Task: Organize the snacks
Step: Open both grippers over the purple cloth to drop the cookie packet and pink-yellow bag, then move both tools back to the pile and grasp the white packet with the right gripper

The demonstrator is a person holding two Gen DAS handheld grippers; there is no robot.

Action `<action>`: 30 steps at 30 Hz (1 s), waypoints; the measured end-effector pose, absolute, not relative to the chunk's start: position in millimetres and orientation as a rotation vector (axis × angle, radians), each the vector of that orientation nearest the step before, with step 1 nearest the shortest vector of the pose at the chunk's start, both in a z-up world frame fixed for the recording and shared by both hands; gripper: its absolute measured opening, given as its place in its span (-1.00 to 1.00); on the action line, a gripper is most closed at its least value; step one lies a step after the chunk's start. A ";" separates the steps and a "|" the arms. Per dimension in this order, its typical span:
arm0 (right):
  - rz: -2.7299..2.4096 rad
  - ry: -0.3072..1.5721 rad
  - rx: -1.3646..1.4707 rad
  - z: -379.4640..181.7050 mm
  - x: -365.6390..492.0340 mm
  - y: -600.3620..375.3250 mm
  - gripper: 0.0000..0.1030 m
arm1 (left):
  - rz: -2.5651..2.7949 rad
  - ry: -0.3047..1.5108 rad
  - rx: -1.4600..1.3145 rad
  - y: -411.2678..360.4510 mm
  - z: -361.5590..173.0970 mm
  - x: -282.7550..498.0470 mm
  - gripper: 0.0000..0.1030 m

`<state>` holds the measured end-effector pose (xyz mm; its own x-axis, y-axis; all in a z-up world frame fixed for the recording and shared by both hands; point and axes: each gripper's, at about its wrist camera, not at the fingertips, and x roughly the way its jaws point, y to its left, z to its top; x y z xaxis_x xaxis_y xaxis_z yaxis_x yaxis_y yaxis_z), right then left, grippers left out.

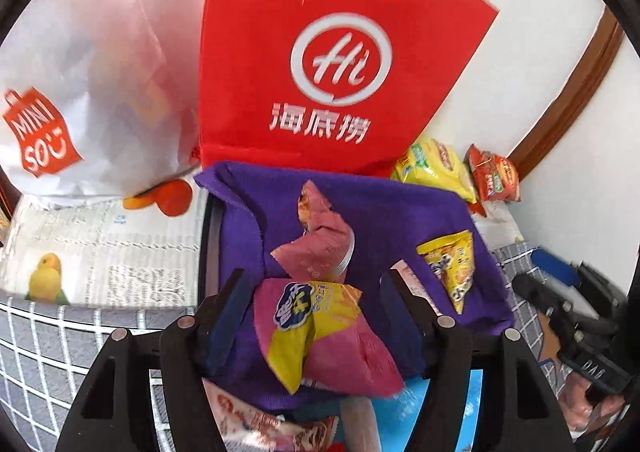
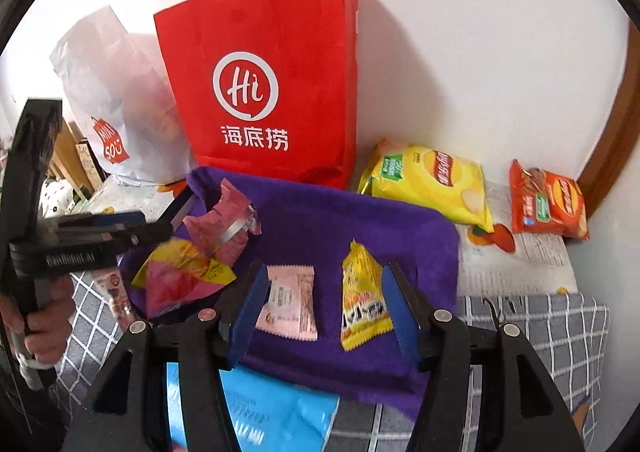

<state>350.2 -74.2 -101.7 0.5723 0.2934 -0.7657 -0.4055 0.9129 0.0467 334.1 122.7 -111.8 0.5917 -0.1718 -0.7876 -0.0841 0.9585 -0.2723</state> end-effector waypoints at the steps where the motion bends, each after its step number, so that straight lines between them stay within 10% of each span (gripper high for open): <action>1: 0.409 0.870 -0.133 -100.6 344.8 -76.7 0.14 | -0.056 0.933 -0.291 123.3 -105.3 330.0 0.29; 30: 0.471 0.939 -0.267 -175.1 165.1 -87.3 0.22 | -0.032 0.999 -0.322 156.7 -117.6 171.7 0.32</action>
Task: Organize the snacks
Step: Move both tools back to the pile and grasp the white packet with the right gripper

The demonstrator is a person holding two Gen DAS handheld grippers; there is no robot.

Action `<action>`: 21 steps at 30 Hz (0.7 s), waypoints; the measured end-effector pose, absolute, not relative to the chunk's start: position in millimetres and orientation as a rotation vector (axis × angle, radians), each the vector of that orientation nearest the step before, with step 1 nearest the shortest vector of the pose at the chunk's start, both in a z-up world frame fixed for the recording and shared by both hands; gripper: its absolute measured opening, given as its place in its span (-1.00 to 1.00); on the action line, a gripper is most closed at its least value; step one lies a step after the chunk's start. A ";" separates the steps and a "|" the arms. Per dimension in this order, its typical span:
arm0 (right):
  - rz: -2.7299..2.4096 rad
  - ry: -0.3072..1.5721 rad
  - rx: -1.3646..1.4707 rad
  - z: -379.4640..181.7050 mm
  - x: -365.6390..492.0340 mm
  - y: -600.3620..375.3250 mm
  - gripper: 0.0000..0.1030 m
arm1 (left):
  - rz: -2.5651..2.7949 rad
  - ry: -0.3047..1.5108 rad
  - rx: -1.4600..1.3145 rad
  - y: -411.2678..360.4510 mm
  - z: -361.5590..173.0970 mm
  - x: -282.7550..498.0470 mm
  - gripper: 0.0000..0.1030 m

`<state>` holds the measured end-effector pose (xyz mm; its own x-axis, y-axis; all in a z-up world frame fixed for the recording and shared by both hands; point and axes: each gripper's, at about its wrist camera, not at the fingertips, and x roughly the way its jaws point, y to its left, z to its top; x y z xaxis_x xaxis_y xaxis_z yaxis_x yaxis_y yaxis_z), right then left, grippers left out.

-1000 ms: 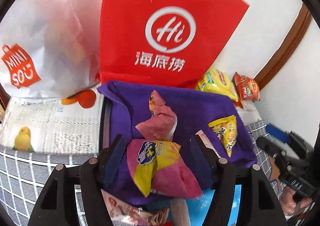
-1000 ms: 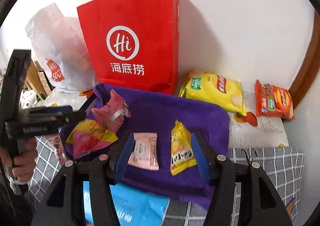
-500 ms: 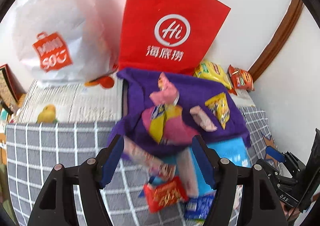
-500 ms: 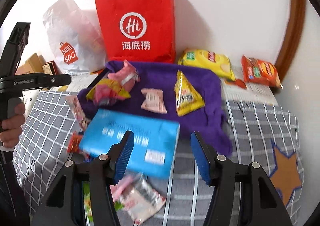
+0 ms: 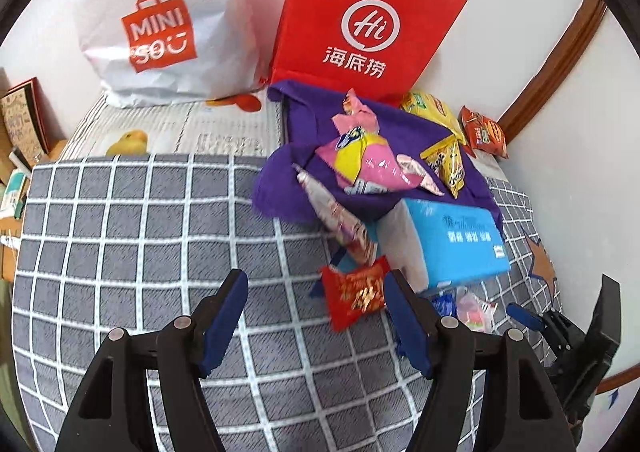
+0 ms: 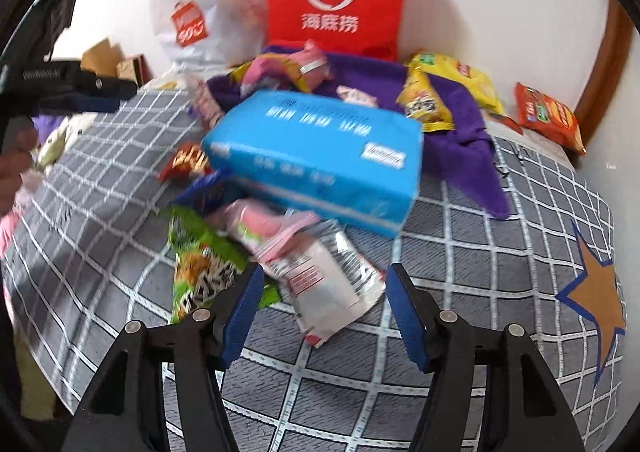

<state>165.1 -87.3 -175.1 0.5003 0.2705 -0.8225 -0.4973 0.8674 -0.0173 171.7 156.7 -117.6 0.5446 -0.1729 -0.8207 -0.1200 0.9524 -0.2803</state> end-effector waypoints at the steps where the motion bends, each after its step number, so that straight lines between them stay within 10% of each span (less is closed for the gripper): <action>1: 0.459 0.939 -0.274 -178.0 166.0 -85.8 0.23 | -0.030 1.001 -0.319 157.5 -118.0 168.9 0.32; 12: 0.440 0.966 -0.262 -205.5 194.8 -81.0 0.45 | -0.007 1.010 -0.322 163.6 -123.0 154.0 0.33; 21: 0.377 0.923 -0.174 -192.4 184.2 -116.6 -0.26 | -0.026 1.031 -0.317 149.8 -139.1 159.1 0.32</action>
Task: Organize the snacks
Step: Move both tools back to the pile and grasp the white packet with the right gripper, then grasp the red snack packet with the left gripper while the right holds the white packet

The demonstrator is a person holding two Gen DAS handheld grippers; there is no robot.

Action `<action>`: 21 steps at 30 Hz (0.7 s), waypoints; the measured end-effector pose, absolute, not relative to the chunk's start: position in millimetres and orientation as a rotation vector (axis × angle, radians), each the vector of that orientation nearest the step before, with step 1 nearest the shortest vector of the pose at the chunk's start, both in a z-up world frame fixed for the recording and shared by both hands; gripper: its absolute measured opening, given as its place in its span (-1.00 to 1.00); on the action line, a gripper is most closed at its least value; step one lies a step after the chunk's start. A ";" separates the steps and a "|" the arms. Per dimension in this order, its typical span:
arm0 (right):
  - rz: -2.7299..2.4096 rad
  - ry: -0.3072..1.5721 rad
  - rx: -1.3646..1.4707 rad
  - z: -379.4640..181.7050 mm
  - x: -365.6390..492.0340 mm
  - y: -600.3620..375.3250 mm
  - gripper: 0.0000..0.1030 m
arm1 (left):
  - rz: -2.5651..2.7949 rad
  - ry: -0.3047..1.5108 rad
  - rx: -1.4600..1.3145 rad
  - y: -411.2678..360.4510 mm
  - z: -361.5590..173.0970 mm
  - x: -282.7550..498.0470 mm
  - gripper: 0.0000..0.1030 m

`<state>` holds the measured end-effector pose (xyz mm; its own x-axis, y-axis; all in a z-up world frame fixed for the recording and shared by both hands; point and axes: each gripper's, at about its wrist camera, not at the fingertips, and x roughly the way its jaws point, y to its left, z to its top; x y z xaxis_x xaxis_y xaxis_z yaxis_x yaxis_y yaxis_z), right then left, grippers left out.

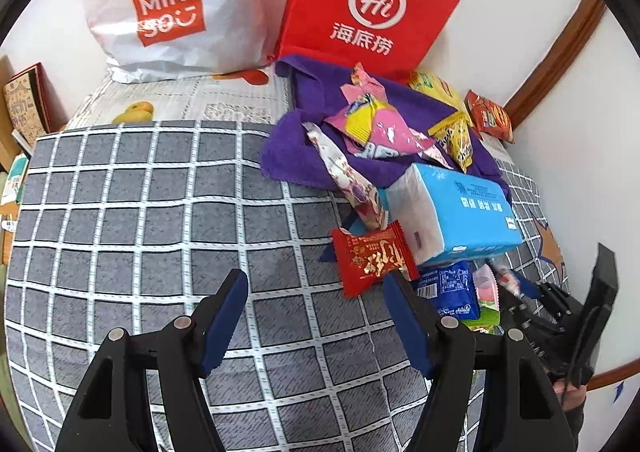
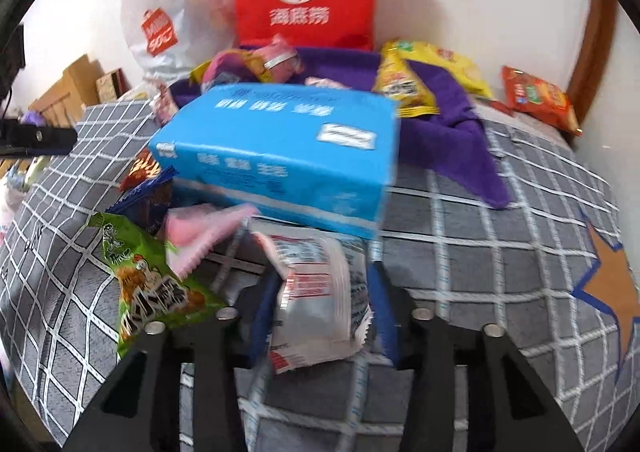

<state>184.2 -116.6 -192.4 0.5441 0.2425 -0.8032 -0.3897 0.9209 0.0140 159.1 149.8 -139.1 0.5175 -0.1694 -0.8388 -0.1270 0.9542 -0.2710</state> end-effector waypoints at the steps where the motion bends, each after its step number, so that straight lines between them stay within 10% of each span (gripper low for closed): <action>1: 0.353 0.919 -0.163 -191.7 182.9 -122.6 -0.36 | -0.030 1.032 -0.316 147.0 -141.4 160.9 0.32; 21: 0.312 0.937 -0.039 -204.2 196.3 -156.0 -0.33 | -0.034 1.089 -0.269 94.5 -186.7 213.0 0.38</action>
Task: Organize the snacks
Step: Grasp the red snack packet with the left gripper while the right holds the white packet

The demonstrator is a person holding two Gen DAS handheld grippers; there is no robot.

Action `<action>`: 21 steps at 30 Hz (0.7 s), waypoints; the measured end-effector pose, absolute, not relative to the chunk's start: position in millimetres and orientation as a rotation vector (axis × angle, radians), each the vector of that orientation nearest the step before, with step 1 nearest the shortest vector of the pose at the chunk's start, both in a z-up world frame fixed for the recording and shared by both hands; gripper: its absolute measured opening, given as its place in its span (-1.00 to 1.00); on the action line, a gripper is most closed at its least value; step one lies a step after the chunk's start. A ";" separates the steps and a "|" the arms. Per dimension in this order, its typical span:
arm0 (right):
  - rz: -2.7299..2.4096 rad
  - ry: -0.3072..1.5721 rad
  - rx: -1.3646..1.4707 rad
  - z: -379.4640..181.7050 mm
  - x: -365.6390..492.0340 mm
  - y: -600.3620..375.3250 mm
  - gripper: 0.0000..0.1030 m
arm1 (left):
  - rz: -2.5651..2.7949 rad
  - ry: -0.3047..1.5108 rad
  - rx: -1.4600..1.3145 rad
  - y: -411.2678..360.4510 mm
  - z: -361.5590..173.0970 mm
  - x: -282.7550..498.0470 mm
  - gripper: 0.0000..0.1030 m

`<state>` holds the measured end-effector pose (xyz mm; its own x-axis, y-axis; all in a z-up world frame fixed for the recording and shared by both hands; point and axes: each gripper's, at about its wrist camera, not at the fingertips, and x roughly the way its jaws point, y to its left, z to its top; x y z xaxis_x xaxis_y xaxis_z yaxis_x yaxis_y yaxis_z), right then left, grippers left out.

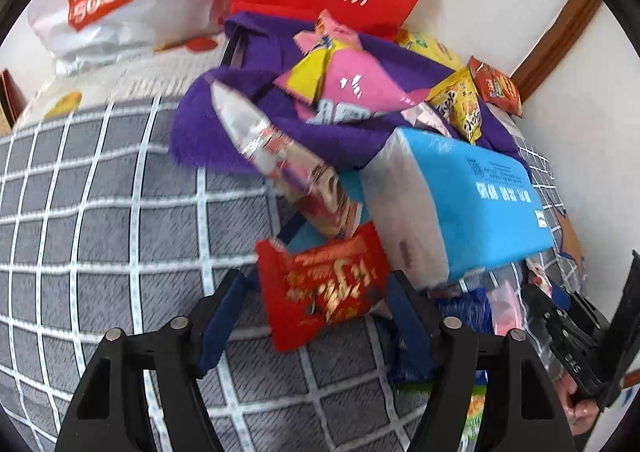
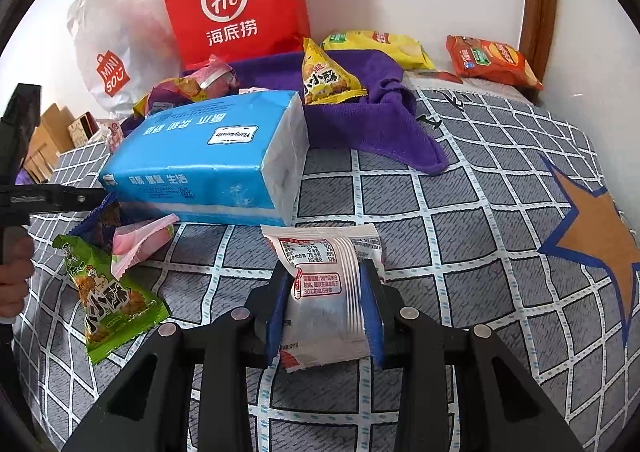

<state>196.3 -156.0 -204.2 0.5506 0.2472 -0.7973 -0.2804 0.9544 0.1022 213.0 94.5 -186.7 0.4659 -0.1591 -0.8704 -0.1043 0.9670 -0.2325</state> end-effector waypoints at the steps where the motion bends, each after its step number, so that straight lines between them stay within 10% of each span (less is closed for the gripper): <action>1: 0.312 0.938 -0.038 -204.3 196.4 -156.0 -0.33 | -0.025 1.087 -0.254 91.6 -187.5 214.7 0.38; 7: 0.326 0.940 -0.005 -204.2 197.8 -160.2 -0.33 | 0.017 1.042 -0.106 80.6 -189.4 205.7 -0.07; 21: 0.329 0.942 0.002 -205.1 198.5 -161.1 -0.32 | 0.054 0.935 -0.063 89.1 -192.5 181.3 -0.14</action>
